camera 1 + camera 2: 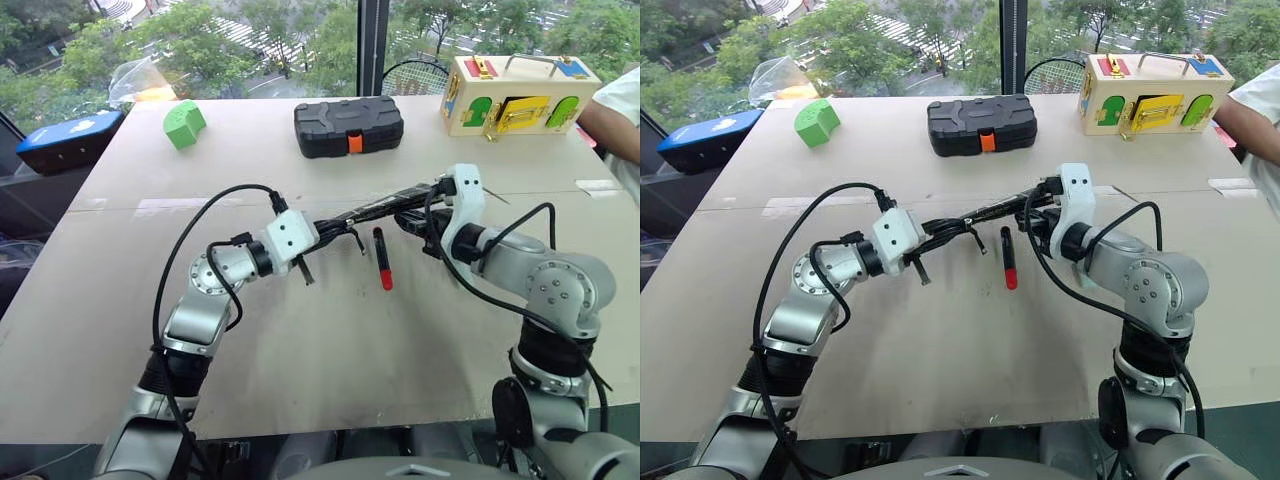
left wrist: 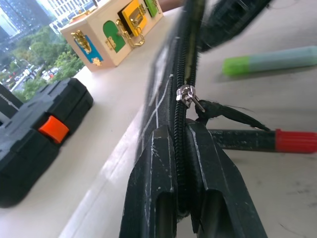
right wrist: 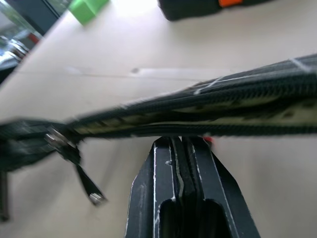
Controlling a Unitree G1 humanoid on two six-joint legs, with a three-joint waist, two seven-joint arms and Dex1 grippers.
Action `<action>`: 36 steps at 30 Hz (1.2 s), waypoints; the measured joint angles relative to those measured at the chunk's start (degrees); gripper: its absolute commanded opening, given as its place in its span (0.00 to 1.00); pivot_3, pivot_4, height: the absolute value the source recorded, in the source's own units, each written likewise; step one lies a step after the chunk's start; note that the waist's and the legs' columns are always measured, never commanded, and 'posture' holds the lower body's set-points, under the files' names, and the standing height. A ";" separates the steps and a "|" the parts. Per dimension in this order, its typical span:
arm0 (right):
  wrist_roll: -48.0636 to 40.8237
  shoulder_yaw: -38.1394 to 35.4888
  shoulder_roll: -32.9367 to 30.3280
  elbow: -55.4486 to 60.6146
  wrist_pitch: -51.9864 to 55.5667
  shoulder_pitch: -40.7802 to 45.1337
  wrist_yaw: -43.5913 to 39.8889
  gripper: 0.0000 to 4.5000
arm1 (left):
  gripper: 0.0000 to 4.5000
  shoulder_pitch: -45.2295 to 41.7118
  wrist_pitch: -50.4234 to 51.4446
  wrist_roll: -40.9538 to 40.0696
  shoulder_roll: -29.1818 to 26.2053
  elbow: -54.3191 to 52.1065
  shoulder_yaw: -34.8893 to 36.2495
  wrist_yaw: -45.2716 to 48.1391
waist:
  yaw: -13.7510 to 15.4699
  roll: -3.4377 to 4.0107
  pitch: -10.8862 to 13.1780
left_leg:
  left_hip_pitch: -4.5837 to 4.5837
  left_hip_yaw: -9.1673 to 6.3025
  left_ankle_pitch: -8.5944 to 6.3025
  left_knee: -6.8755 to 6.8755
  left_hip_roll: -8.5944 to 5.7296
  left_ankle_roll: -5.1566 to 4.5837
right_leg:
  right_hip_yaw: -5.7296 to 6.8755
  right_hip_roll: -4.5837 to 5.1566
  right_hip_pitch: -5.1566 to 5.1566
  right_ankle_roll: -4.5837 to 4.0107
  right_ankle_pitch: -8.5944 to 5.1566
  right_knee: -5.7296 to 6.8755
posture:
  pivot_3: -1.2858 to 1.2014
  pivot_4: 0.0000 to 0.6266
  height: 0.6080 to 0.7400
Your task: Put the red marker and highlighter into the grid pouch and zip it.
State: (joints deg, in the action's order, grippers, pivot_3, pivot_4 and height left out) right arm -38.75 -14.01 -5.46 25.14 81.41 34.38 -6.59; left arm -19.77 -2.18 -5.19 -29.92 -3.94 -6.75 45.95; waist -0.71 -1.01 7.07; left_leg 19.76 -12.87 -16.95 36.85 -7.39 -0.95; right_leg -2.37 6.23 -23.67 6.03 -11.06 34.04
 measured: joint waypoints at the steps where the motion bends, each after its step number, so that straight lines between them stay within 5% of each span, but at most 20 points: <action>1: -1.74 -1.41 0.46 0.11 1.38 0.23 -0.77 0.00 | 0.00 0.12 0.01 0.02 -0.06 0.00 0.00 -0.08 | 0.08 0.00 0.00 | 0.00 0.00 0.00 0.00 0.00 0.00 | 0.01 0.00 0.00 0.00 0.00 -0.01 | 0.52 0.24 1.00; 8: -7.70 -3.36 1.01 4.69 5.87 0.21 -2.88 0.00 | 0.00 0.10 0.38 0.15 -0.12 0.00 0.02 -0.78 | -0.02 0.03 0.00 | 0.00 -0.03 0.00 0.01 0.00 0.00 | 0.00 0.00 0.00 0.00 0.00 0.02 | 0.52 0.24 1.00; 26: 1.07 0.89 -2.43 -1.38 0.63 -1.12 0.97 0.00 | 0.00 0.19 0.28 0.43 -0.18 -2.36 -0.52 -0.39 | -0.03 0.04 -0.01 | 0.00 0.09 0.00 0.00 -0.01 0.00 | -0.01 0.00 0.00 0.00 0.00 0.00 | 0.52 0.24 1.00; 28: 3.55 4.91 -4.95 -2.14 -1.96 -1.07 0.64 0.00 | 0.00 0.52 0.01 0.49 -0.20 -2.36 -0.73 0.12 | -0.07 0.07 0.02 | 0.00 0.13 0.00 0.01 -0.01 0.00 | -0.03 0.00 -0.01 0.00 0.00 0.00 | 0.52 0.24 1.00; 32: 16.13 27.22 -19.16 -3.08 -15.40 0.97 -4.80 0.00 | 0.00 0.59 -0.60 0.72 -0.20 -2.32 -0.81 0.37 | -0.13 0.11 0.04 | 0.00 0.28 0.00 0.03 -0.06 0.00 | 0.00 0.00 -0.01 0.01 0.00 -0.01 | 0.52 0.24 1.00; 33: 22.12 37.00 -24.76 -4.32 -21.28 3.35 -8.01 0.06 | 0.00 0.38 -0.74 0.85 -0.18 -2.29 -1.10 0.46 | -0.22 0.13 0.05 | 0.00 0.32 0.00 0.03 -0.10 0.00 | -0.02 0.01 -0.02 0.03 -0.01 -0.01 | 0.52 0.24 1.00; 36: 33.25 49.70 -30.56 -8.35 -33.09 7.11 -13.56 0.26 | 0.00 0.08 -0.76 1.35 -0.13 -2.21 -1.46 0.46 | -0.19 0.04 0.00 | -0.01 0.30 0.00 0.03 -0.07 0.01 | 0.02 -0.01 0.01 0.04 -0.01 -0.05 | 0.52 0.24 1.00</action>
State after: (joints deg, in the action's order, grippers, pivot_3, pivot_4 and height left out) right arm -5.50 35.69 -36.01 16.79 48.32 41.49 -20.15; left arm -19.69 -2.95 -3.83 -30.05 -6.15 -8.20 46.40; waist -0.90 -0.97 7.07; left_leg 19.75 -12.57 -16.96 36.88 -7.46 -0.94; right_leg -2.35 6.22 -23.66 6.07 -11.08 33.99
